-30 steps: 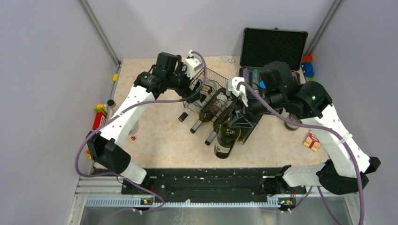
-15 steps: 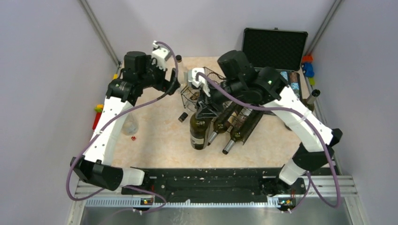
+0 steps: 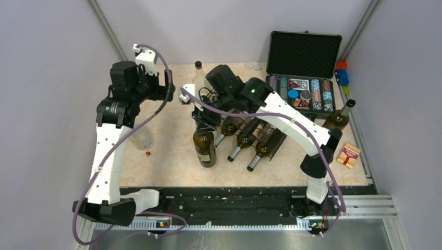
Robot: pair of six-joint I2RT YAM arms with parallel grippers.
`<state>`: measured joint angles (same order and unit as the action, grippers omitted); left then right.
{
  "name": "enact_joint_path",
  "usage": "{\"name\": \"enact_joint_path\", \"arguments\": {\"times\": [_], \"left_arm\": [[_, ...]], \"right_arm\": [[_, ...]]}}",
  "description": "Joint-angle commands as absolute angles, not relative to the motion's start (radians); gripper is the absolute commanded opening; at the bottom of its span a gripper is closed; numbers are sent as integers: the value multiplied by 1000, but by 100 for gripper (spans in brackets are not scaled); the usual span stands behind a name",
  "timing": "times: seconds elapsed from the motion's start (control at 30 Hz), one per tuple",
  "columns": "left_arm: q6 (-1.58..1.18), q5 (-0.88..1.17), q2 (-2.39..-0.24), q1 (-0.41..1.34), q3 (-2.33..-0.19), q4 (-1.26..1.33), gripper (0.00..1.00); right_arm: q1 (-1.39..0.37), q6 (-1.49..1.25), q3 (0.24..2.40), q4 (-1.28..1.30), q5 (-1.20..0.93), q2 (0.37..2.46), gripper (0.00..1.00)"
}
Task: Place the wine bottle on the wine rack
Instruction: Place the wine bottle at the center of the board.
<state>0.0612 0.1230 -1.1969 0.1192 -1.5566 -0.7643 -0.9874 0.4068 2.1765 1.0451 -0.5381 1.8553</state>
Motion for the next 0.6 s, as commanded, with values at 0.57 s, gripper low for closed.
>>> {"name": "enact_joint_path", "arguments": {"times": [0.57], "left_arm": [[66,32,-1103,115,-1692,-932,99]], "right_arm": [[-1084,428,2128,803,-441,1919,0]]}}
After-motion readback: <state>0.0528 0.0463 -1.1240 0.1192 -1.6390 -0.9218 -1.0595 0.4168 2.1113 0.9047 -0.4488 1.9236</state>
